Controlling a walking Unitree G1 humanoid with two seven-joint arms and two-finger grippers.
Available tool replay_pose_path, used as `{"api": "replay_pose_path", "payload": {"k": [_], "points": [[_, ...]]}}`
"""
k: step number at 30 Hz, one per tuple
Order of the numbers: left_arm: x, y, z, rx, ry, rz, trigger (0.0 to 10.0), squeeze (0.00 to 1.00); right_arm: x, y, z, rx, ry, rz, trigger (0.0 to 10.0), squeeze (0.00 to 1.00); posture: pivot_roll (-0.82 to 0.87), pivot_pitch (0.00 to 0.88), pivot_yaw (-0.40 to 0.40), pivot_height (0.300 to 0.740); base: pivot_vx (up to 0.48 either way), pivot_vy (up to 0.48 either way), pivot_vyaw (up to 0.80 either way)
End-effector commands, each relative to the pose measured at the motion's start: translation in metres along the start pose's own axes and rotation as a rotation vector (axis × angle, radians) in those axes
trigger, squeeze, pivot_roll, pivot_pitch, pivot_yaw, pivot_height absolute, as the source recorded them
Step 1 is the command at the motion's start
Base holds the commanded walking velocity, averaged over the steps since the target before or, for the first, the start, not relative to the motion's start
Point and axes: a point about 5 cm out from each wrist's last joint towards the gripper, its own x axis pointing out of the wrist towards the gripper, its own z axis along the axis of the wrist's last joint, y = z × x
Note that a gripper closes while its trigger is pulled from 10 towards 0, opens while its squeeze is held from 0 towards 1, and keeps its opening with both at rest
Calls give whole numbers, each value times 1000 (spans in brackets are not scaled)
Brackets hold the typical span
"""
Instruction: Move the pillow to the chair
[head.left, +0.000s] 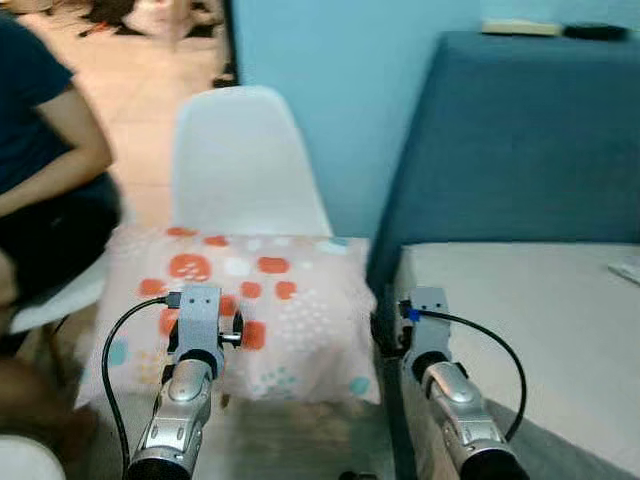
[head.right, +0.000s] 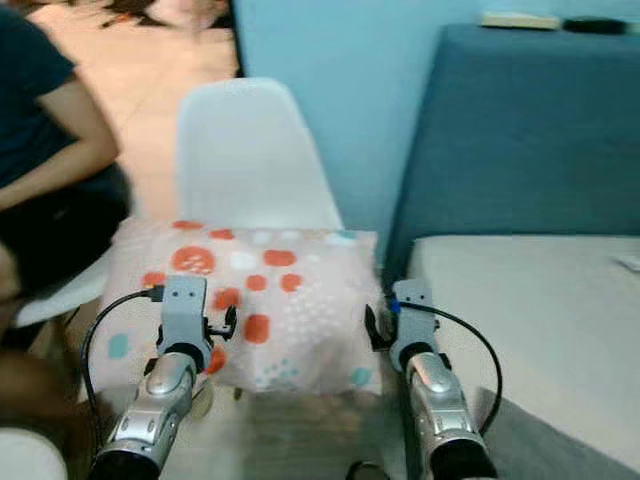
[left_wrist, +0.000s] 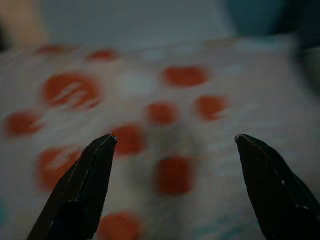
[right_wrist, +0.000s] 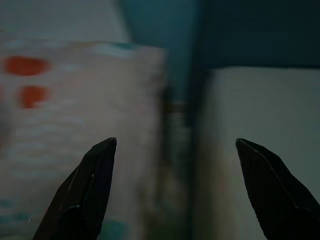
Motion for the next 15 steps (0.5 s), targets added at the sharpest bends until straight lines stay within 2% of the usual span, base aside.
{"api": "replay_pose_path", "payload": {"k": [1, 10, 14, 15], "points": [[-2, -2, -9, 8, 28, -12, 10000, 0, -1, 1, -4, 12, 20, -1, 10000, 0, -42, 126, -9, 740, 0, 0, -800], [0, -2, -10, 6, 33, 0, 10000, 0, -4, 6, -10, 3, 45, 5, 10000, 0, -44, 125, -11, 740, 0, 0, -800], [1, -6, -8, -7, 35, 3, 10000, 0, -3, 3, -10, -4, 53, 3, 10000, 0, -49, 131, -5, 740, 0, 0, -800], [2, -8, -11, 11, 43, 3, 10000, 0, 0, 1, -7, -10, 51, -2, 10000, 0, -60, 129, -2, 740, 0, 0, -800]]}}
